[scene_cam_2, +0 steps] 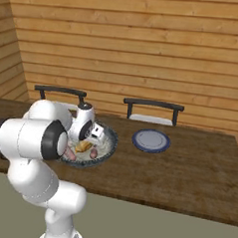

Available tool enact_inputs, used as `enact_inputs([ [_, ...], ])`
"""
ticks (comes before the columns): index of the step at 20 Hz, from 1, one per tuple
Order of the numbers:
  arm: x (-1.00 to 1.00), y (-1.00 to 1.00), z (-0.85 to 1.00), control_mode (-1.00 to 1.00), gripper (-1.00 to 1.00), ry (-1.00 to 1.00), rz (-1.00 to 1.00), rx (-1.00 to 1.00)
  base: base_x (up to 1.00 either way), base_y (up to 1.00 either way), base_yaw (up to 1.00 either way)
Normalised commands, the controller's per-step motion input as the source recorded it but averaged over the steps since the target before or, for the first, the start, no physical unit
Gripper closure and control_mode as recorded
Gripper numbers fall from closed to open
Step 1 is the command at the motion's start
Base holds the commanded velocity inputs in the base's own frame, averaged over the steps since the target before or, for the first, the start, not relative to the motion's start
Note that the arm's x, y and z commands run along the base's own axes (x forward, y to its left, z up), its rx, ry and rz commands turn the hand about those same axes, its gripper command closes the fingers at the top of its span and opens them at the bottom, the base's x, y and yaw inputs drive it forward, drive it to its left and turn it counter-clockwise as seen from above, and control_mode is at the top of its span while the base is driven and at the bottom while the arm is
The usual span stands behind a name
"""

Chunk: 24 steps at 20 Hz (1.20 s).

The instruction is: Place one bun and one sausage from the bowl on each plate.

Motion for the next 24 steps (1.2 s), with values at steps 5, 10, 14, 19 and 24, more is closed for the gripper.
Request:
enact_inputs([
  [5,-0.26,-0.06,1.0,-1.0,1.0,-0.08,0.0,0.0,0.0,0.0,0.0],
  [10,-0.24,-0.28,1.0,-1.0,1.0,-0.01,0.0,0.0,0.0,0.0,0.0],
  [14,-0.02,-0.8,0.94,-1.0,1.0,0.03,-0.02,-0.04,0.0,0.0,0.0],
  [19,0.0,-1.0,0.51,-1.0,1.0,0.12,-0.02,-0.01,0.0,0.0,0.0],
  [24,0.22,-0.96,-0.01,-1.0,1.0,0.13,-0.02,0.0,0.0,0.0,0.0],
])
